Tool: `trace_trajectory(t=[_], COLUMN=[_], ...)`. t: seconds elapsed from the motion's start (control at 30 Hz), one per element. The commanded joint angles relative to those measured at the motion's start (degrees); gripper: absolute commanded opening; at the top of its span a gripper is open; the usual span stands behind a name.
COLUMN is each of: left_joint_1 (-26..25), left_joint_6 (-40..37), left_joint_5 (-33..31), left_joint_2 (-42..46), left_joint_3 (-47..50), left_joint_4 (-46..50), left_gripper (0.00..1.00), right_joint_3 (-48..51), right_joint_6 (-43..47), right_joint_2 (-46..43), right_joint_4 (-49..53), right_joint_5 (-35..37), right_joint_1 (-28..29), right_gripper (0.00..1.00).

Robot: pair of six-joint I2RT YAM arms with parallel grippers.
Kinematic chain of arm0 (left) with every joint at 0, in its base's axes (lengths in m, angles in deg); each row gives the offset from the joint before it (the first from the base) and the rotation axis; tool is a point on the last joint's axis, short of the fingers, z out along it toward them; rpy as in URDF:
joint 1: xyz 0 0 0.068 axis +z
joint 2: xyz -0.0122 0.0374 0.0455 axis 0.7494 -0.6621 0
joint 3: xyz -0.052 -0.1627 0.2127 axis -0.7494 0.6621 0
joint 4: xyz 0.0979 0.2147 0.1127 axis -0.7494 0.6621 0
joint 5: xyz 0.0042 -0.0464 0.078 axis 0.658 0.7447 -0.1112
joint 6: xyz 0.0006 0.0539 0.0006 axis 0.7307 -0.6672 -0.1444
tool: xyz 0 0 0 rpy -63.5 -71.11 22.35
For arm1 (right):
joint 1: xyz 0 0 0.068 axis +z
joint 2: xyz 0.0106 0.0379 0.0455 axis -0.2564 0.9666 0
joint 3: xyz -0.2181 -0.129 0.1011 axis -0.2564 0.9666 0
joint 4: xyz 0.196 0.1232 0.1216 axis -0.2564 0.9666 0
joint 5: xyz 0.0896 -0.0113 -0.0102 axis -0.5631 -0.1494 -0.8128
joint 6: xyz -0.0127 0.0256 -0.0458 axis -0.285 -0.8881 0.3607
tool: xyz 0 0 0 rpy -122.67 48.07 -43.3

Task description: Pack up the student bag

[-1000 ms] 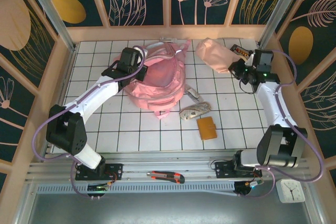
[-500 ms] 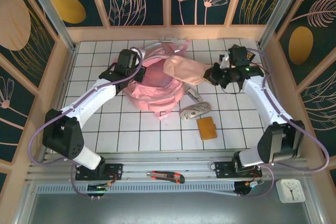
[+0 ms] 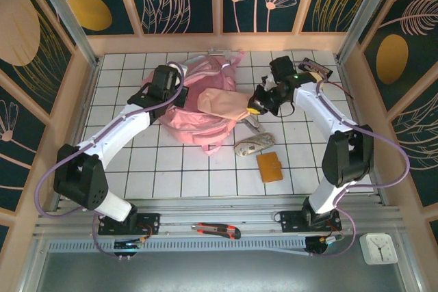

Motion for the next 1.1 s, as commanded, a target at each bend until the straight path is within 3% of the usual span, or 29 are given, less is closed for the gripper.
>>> trace_trajectory(t=[0.0, 0.27, 0.53, 0.73, 0.77, 0.87, 1.07], left_joint_1=[-0.18, -3.87, -3.95, -3.95, -3.95, -3.95, -3.86], left_joint_6=[0.1, -1.7, 1.27, 2.12, 2.13, 1.66, 0.93], left_joint_5=[6.37, 9.35, 12.17, 12.2, 12.0, 10.48, 2.52], left_joint_2=[4.19, 7.0, 8.47, 9.1, 9.08, 8.76, 8.16], left_joint_3=[0.78, 3.67, 6.05, 8.03, 8.28, 8.42, 8.97], left_joint_4=[-9.46, -14.74, -18.08, -20.39, -20.62, -19.92, -16.86], left_gripper=[0.0, 0.0, 0.0, 0.0, 0.0, 0.0, 0.0], right_joint_3=[-4.5, -25.63, -17.39, -14.01, -14.06, -14.12, -14.3], right_joint_6=[-2.62, -2.62, -16.42, -19.01, -18.64, -15.86, -9.77], right_joint_2=[4.27, 24.1, 27.58, 29.33, 29.31, 27.88, 22.66], right_joint_4=[-4.37, -3.9, -30.47, -37.1, -36.27, -31.31, -20.92], right_joint_5=[-3.29, -4.22, -10.43, -12.94, -12.84, -10.5, -4.12], right_joint_1=[1.91, 8.83, 10.61, 11.01, 11.02, 11.01, 10.75], right_gripper=[0.0, 0.0, 0.0, 0.0, 0.04, 0.29, 0.54])
